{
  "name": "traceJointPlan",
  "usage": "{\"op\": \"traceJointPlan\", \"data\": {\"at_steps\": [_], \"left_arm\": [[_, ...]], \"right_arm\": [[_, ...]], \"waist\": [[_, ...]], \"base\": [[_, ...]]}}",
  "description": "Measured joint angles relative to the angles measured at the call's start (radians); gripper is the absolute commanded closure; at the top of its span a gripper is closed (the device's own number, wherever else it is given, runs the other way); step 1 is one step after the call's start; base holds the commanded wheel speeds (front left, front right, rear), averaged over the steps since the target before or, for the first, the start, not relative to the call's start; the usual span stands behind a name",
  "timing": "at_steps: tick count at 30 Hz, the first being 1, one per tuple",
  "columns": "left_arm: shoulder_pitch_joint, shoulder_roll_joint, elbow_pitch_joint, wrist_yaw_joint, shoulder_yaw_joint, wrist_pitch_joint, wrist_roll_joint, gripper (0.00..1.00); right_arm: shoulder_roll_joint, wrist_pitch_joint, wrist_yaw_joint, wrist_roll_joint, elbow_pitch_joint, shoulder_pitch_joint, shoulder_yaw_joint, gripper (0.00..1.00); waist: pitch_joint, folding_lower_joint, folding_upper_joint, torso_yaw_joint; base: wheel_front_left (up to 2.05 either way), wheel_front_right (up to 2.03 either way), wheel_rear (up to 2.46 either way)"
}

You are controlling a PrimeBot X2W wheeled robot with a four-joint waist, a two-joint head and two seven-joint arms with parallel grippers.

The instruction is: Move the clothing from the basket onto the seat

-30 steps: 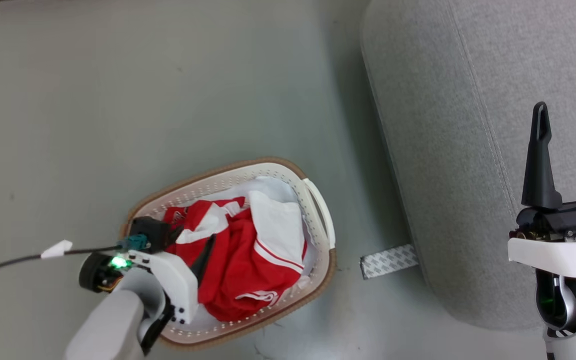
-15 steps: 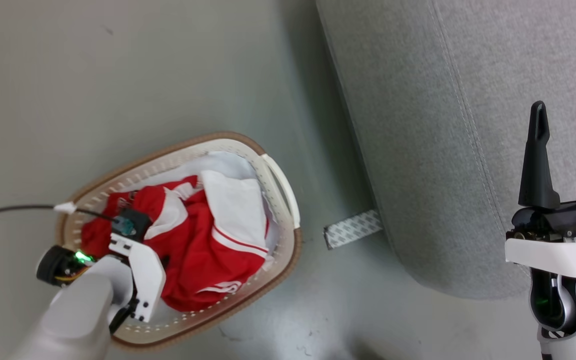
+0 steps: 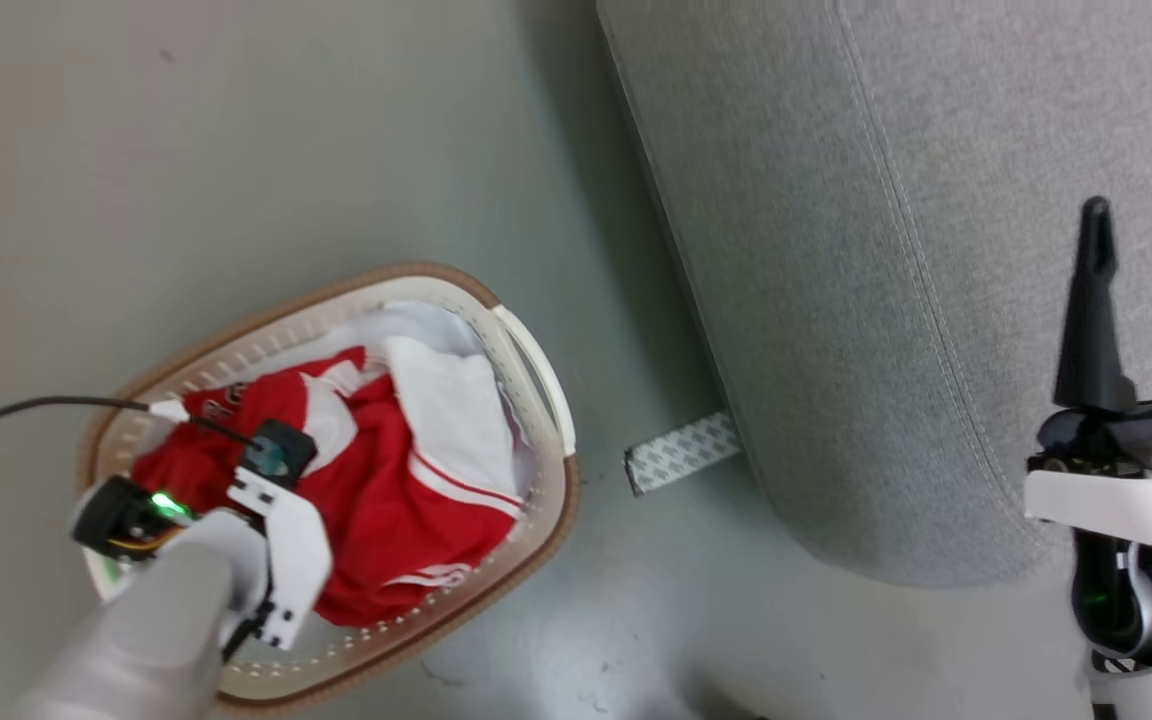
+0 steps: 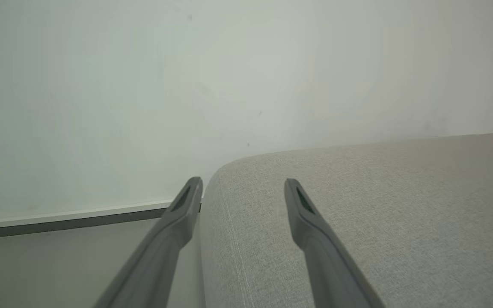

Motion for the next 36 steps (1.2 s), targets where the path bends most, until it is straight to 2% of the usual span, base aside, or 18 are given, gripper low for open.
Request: {"op": "traceJointPlan", "data": {"at_steps": [8,14,22,25,29,36], "left_arm": [[0.047,-0.092,-0.009,0.0,-0.019,-0.127,-0.114,1.0],[0.079,-0.14,-0.078,0.0,-0.089,-0.195,-0.182,1.0],[0.109,-0.154,-0.174,0.0,-0.096,-0.303,-0.306,1.0],[0.115,-0.155,-0.216,0.0,-0.094,-0.327,-0.314,1.0],[0.118,-0.153,-0.287,0.001,-0.057,-0.351,-0.346,1.0],[0.113,-0.142,-0.471,0.048,0.012,-0.36,-0.368,1.0]], "right_arm": [[0.0,0.0,0.0,-0.045,0.021,0.011,-0.031,0.0],[0.0,0.0,0.0,-0.101,0.026,0.051,-0.053,0.0],[0.0,0.0,0.0,-0.161,0.062,0.116,-0.042,0.0],[0.001,0.0,0.0,-0.098,0.074,0.15,-0.048,0.0],[0.0,0.0,0.0,-0.098,0.084,0.192,-0.048,0.0],[0.0,0.0,0.0,-0.055,0.095,0.249,-0.009,0.0]], "waist": [[-0.141,-0.0001,0.0,0.064],[-0.269,-0.0002,0.0,0.144],[-0.434,-0.0003,0.0,0.268],[-0.492,-0.0003,0.0,0.31],[-0.564,-0.0004,0.0,0.36],[-0.665,-0.0005,0.0,0.424]], "base": [[0.0,0.0,0.0],[0.0,0.0,0.0],[0.0,0.0,0.0],[0.0,0.0,0.0],[0.0,0.0,0.0],[0.0,0.0,0.0]]}}
